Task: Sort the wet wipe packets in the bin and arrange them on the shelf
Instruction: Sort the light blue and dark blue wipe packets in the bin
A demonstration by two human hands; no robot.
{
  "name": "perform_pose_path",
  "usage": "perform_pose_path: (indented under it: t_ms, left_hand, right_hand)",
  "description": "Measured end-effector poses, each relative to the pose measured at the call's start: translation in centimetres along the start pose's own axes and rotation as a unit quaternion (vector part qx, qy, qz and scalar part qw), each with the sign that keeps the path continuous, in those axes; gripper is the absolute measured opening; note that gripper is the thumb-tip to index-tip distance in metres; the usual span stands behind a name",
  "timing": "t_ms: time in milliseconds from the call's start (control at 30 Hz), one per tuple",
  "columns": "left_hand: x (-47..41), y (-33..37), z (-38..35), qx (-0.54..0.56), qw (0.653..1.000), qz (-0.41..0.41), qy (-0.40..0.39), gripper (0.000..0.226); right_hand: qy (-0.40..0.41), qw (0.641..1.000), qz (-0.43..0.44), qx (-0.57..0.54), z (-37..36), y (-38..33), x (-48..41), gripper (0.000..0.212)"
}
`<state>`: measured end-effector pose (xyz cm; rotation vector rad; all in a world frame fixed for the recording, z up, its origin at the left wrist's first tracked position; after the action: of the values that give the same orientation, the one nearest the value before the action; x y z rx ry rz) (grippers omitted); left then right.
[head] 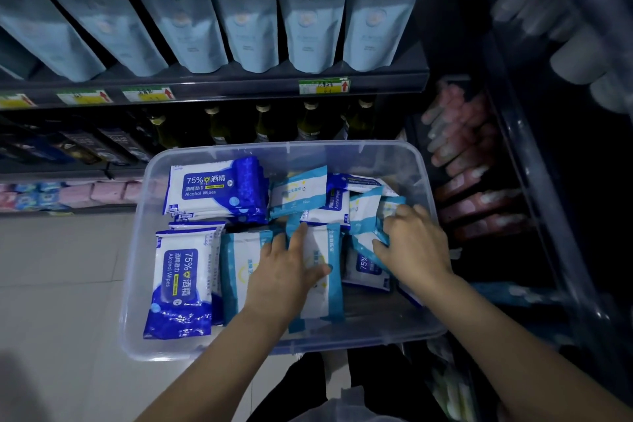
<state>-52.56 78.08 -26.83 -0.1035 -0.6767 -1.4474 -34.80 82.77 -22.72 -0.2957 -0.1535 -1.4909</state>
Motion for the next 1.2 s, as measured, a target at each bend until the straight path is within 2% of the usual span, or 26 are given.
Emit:
perform_pose_path:
  t_ms: [167,233,267,300,367,400,433,500,533,600,667,767,867,967,1133,1167,1200]
  left_hand:
    - [0.0,-0.4,-0.1,-0.002,1.0,-0.004,-0.005,0.082]
    - [0.2,-0.4,-0.3,-0.004,1.0,-0.008,-0.007,0.083]
    - [0.3,-0.4,-0.4,-0.005,1.0,-0.01,-0.008,0.083]
    - [0.4,-0.5,-0.5,-0.007,1.0,-0.012,-0.009,0.083]
    - [0.5,-0.5,-0.7,-0.004,1.0,-0.022,-0.01,0.083]
    - [0.5,-0.4,-0.7,0.005,1.0,-0.028,-0.009,0.084]
    - [0.6,-0.4,-0.6,0.02,0.999,-0.034,-0.008,0.086]
    - [0.6,-0.7,-0.3,0.06,0.998,-0.033,-0.005,0.09]
    - [0.7,-1.0,-0.2,0.076,0.997,-0.028,-0.002,0.092]
    - [0.7,-1.5,0.0,0.1,0.995,-0.012,0.005,0.094]
    - [0.8,-2.0,0.0,0.119,0.993,0.003,0.01,0.093]
    - [1.0,-3.0,0.1,0.134,0.99,0.03,0.022,0.09]
    - [1.3,-3.8,-0.3,0.144,0.988,0.047,0.013,0.088]
    - [1.6,-4.0,-0.3,0.154,0.986,0.059,0.007,0.087]
    - [1.2,-3.3,0.0,0.153,0.987,0.059,-0.003,0.084]
    - [1.1,-3.3,-0.1,0.145,0.988,0.061,-0.008,0.083]
    - [1.0,-3.2,-0.2,0.137,0.988,0.066,-0.013,0.082]
  right_hand:
    - [-0.049,0.996,0.062,0.047,-2.9,-2.4,1.3,0.036]
    - [-0.088,0.993,0.057,0.05,-4.2,-2.6,1.9,0.043]
    - [-0.101,0.992,0.052,0.049,-4.6,-2.7,2.1,0.04]
    - [-0.083,0.994,0.05,0.039,-4.1,-2.9,2.1,0.034]
    - [0.032,0.997,0.073,-0.005,-0.8,-3.9,1.3,0.022]
    - [0.089,0.991,0.101,-0.018,0.7,-4.8,1.0,0.024]
    - [0.088,0.986,0.141,-0.014,1.6,-5.9,0.5,0.034]
    - [-0.01,0.972,0.233,0.0,0.3,-7.8,-1.0,0.071]
    - [-0.066,0.965,0.252,0.028,-0.5,-8.2,-2.0,0.085]
    - [-0.116,0.942,0.301,0.091,-1.9,-9.1,-3.6,0.098]
    - [-0.146,0.912,0.362,0.126,-3.5,-10.4,-4.1,0.102]
    - [-0.185,0.877,0.41,0.168,-5.2,-11.3,-5.0,0.097]
    - [-0.198,0.862,0.432,0.173,-5.4,-11.8,-6.2,0.079]
    - [-0.158,0.865,0.458,0.134,-3.3,-12.8,-7.2,0.056]
    - [-0.099,0.9,0.417,0.075,1.1,-12.0,-9.7,0.05]
    - [-0.095,0.902,0.416,0.066,1.4,-12.1,-9.6,0.046]
    - [-0.077,0.887,0.451,0.067,1.2,-12.6,-9.0,0.039]
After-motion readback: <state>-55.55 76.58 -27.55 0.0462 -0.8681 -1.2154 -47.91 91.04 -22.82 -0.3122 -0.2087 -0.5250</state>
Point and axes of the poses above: each hand's wrist, its own x-axis away from the middle knuckle, its own z-axis out of the back of the hand, y = z × x, the point moved 9 cm from there along -x, towards the middle knuckle, and after that the axes turned 5 degrees about -x, right-handed, at the moved point
